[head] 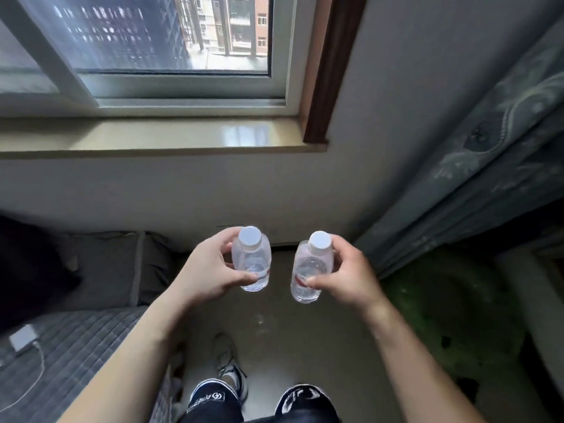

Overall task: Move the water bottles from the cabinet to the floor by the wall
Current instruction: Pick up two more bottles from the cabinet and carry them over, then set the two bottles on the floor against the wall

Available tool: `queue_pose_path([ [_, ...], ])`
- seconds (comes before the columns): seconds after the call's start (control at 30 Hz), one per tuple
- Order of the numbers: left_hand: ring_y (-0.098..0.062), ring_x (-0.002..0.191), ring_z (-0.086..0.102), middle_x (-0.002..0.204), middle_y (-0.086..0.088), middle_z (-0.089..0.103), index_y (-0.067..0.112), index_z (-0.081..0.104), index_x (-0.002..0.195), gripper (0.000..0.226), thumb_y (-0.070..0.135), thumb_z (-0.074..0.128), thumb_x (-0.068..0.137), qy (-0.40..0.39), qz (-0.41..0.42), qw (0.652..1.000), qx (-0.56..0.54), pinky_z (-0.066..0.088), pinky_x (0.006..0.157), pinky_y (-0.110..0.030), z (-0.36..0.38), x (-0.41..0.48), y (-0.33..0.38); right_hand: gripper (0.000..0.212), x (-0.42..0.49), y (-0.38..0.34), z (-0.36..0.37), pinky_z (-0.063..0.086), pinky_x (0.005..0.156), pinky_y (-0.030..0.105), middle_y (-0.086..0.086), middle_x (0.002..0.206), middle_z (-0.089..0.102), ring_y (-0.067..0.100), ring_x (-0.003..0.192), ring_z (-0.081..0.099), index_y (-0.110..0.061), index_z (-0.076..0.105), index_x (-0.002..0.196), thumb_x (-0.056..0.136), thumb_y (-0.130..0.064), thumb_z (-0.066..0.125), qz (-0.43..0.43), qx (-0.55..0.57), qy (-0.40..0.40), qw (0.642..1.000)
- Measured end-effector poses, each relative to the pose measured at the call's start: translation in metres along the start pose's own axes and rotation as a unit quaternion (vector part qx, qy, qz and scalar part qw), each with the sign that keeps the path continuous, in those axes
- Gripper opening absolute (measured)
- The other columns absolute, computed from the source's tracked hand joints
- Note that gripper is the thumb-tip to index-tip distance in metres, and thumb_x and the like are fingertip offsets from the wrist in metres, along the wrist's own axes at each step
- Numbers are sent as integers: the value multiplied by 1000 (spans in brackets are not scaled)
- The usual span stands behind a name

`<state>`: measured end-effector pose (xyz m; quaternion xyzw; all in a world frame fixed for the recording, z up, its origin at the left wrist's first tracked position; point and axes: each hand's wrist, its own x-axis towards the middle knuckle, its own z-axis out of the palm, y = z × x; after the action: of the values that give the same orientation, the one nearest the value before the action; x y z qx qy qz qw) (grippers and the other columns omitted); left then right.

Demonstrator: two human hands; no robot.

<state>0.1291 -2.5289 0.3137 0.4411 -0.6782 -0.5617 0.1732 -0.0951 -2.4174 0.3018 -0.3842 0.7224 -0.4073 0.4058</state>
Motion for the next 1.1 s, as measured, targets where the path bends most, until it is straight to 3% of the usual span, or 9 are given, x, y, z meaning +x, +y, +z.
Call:
queue_pose_path([
  [0.17, -6, 92, 69, 99, 16, 71, 38, 61, 110, 65, -1, 81, 62, -26, -2, 1000, 8, 53, 74, -17, -36, 38, -25, 63, 44, -8, 43, 57, 81, 32, -5, 94, 73, 10, 86, 69, -29, 61, 108, 56, 0, 83, 38, -2, 3, 999],
  [0.4, -8, 91, 69, 99, 12, 72, 39, 59, 110, 60, 7, 81, 64, -49, -19, 998, 25, 56, 80, -29, -69, 97, -70, 60, 105, 8, 80, 56, 84, 38, -10, 97, 70, 9, 91, 67, -34, 59, 103, 53, -8, 81, 45, -32, 8, 998],
  [0.53, -5, 95, 67, 101, 14, 71, 38, 58, 109, 60, 6, 82, 63, -35, -27, 999, 30, 54, 80, -27, -68, 133, -108, 60, 145, 34, 94, 56, 84, 37, -11, 96, 70, 9, 91, 67, -33, 60, 103, 52, -10, 81, 39, -42, -2, 998],
  [0.73, -2, 92, 66, 100, 15, 69, 34, 58, 109, 61, 8, 85, 60, -3, -36, 999, 29, 50, 77, -20, -41, 194, -196, 58, 212, 109, 123, 52, 81, 24, -11, 96, 69, 6, 92, 65, -30, 60, 101, 53, -7, 83, 20, -46, -5, 999],
  [0.9, 2, 97, 65, 109, 16, 69, 30, 59, 120, 75, 38, 82, 48, 7, -47, 998, 32, 53, 88, -26, -4, 242, -292, 49, 265, 190, 163, 50, 80, 20, -12, 102, 69, 2, 92, 63, -30, 60, 104, 63, -18, 85, 2, -79, -20, 997],
  [1.03, 5, 99, 63, 110, 22, 67, 39, 56, 120, 68, 34, 87, 60, 2, -33, 998, 57, 53, 86, -27, 20, 276, -362, 47, 304, 259, 191, 51, 81, 25, -7, 107, 66, 9, 96, 62, -25, 60, 109, 67, -18, 80, -8, -125, -34, 992],
  [1.1, 4, 99, 62, 109, 21, 66, 39, 57, 117, 61, 32, 86, 64, -4, -17, 998, 68, 53, 83, -27, 28, 292, -395, 47, 323, 293, 203, 49, 78, 22, -10, 107, 65, 8, 96, 61, -28, 58, 111, 70, -19, 78, -22, -145, -39, 988],
])
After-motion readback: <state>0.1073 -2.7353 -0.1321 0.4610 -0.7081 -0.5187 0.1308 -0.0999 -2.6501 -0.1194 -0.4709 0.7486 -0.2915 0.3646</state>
